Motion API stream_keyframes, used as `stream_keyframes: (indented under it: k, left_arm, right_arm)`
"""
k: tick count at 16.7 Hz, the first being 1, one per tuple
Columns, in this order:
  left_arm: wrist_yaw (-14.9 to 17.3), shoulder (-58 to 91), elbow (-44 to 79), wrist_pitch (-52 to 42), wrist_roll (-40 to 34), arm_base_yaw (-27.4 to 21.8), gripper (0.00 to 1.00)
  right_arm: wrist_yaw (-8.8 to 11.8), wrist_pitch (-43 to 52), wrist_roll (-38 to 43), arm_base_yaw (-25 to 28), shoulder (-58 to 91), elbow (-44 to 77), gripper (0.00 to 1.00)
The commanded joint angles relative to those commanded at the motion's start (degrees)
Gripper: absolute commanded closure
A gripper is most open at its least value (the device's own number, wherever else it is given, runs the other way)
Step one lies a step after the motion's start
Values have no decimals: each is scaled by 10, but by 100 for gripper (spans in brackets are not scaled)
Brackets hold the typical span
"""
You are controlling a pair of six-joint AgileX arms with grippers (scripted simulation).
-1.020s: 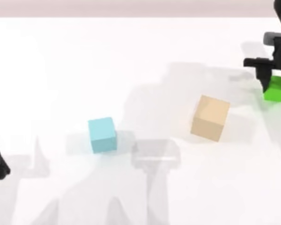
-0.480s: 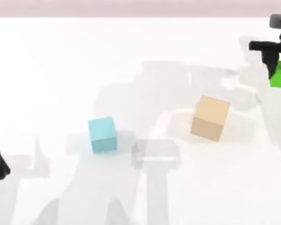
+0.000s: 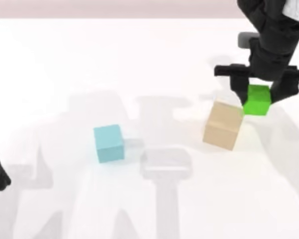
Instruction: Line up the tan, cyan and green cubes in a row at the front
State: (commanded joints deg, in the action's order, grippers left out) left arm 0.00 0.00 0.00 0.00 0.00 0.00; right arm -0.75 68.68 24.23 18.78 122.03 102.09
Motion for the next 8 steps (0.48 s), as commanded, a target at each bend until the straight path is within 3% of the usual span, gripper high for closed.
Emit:
stream_keyframes:
  k: [4, 8]
  left_arm:
    - [0, 0, 0, 0, 0, 0, 0]
    - [0, 0, 0, 0, 0, 0, 0]
  right_arm:
    - [-1, -30, 90, 134, -95, -136, 100]
    - [-2, -48, 137, 193, -145, -194, 100]
